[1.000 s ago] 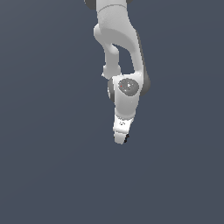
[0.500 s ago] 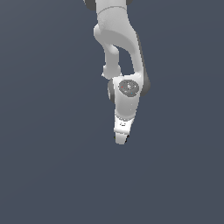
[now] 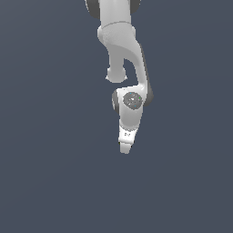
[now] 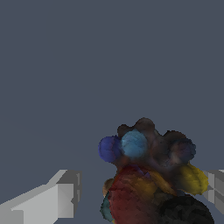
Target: Pick up the object and move it to a goal position.
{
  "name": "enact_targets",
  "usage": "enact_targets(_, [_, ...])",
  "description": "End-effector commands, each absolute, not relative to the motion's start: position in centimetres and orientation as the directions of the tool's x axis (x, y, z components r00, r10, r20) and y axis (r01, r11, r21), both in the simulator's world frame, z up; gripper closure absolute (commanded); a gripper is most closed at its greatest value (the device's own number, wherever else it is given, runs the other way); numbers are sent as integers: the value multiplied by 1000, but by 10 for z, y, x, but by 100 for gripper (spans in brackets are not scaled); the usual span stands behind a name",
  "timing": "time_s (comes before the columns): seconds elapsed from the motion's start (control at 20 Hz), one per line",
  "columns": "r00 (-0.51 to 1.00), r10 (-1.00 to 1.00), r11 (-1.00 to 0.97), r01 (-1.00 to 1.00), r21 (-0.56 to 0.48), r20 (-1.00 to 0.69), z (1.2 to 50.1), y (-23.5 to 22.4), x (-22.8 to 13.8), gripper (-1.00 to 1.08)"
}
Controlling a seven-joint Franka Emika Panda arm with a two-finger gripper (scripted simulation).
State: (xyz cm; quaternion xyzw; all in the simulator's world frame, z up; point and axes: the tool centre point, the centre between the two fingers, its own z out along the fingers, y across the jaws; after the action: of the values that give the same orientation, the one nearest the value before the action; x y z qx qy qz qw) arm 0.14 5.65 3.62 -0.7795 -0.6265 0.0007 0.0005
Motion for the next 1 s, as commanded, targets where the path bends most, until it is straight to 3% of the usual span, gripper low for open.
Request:
enact_targets(0.0, [215,977,-215,977,0,0,31,56,2,-92])
enact_targets(0.1, [215,977,-215,977,0,0,30,56,3,-92])
enact_targets(0.15, [215,977,-215,977,0,0,30,56,3,108])
enact_targets(0.95, [214,977,-214,977,9,2,45,51,6,108])
